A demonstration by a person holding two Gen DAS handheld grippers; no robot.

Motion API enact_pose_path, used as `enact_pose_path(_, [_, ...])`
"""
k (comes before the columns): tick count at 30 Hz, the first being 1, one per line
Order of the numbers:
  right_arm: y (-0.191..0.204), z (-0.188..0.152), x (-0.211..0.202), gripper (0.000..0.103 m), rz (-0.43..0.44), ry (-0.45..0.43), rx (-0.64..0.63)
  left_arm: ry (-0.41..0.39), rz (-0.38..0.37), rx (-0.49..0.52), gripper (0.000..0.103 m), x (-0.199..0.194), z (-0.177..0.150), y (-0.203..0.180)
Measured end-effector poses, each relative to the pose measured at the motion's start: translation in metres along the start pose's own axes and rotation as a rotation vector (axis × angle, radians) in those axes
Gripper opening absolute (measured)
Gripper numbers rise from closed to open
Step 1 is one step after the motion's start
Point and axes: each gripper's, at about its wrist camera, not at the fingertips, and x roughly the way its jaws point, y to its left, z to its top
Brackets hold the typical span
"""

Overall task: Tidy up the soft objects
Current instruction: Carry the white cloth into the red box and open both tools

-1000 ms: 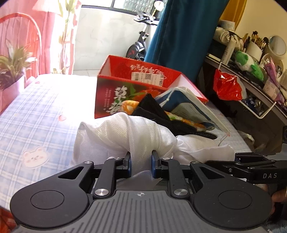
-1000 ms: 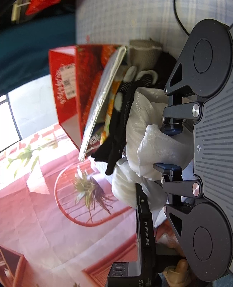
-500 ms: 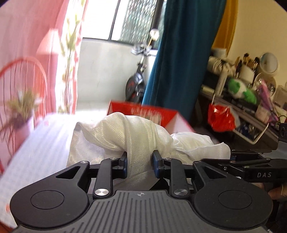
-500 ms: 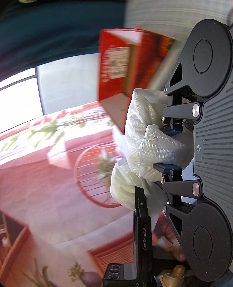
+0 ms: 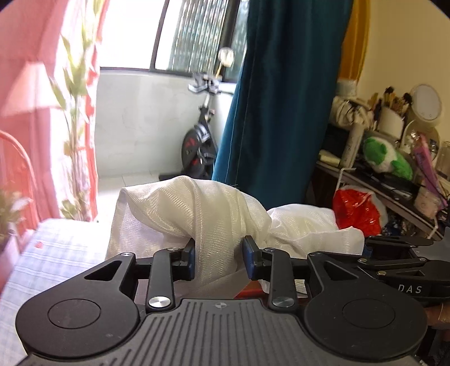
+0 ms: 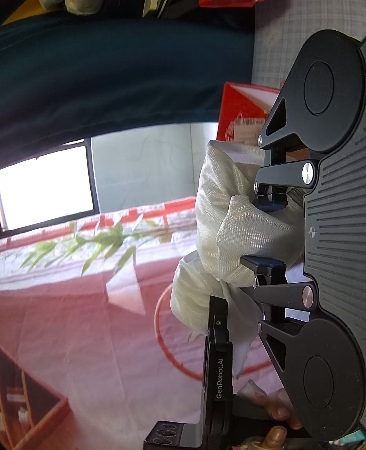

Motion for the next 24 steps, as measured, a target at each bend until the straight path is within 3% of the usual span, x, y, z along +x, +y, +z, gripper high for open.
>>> enact_pose_path(8, [-0.043,-0.019,0.062,0.029,-0.078,0.084,0.043,0.123,0.022,-0.047,0.033,0.091,-0.002,0.015])
enact_pose_path(17, [-0.063,-0.044,0.087,0.031,-0.123,0.113,0.087,0.16,0.033,0.014,0.035,0.119,-0.006,0.017])
enact_pose_path(21, [-0.063,-0.052,0.086,0.041,-0.172,0.118,0.086,0.183,0.036,0.058,0.059,0.118,-0.015,0.013])
enact_pose_path(24, [-0.062,-0.056,0.077,0.041,-0.171,0.109,0.1,0.175,0.013,0.094,0.062,0.105,-0.022,0.005])
